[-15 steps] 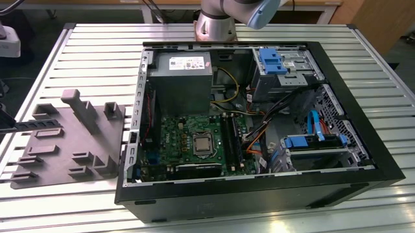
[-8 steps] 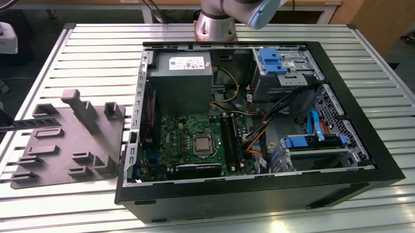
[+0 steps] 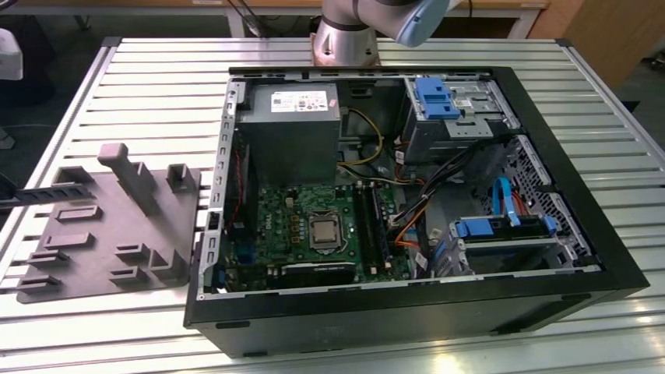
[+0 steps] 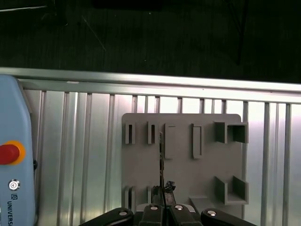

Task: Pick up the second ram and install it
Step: 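Pick up the second ram and move it above second insertion slot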

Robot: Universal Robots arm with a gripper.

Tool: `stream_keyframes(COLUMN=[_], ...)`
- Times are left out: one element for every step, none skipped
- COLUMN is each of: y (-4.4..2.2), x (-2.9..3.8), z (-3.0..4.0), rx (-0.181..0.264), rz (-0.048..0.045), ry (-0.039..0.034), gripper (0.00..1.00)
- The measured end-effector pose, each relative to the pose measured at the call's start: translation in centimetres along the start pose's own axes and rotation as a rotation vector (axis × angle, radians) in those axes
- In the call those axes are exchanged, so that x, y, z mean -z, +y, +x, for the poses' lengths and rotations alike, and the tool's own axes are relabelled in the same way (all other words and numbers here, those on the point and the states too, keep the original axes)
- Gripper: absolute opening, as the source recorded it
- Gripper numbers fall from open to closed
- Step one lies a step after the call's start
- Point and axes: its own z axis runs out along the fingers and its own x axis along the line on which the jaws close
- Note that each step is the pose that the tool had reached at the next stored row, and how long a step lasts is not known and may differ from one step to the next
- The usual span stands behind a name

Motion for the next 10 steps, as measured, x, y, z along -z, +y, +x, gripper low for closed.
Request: stream_keyframes(y=[0.0,0.0,0.0,0.0,0.01,0.01,0.01,0.01,0.01,0.01], x=[0.09,0.19,0.27,0.35,0.45,0.55,0.65,0.75,0.86,0.96], z=[0.0,-0.01,-0.01,-0.01,-0.02,-0.02,-0.02,-0.03,-0.03,-0.03], rx=[0.0,0.0,0.0,0.0,0.0,0.0,0.0,0.0,0.0,0.0], rz=[0.0,0.0001,0.0003,0.0004,0.0004,0.0006,0.0007,0.0009,0.001,0.0013], ry=[0.0,0.0,0.0,-0.0001,-0.0001,-0.0002,-0.0003,-0.0005,-0.0006,-0.0007], gripper=[0.12,0.12,0.12,0.12,0.12,0.12,0.12,0.12,0.12,0.12])
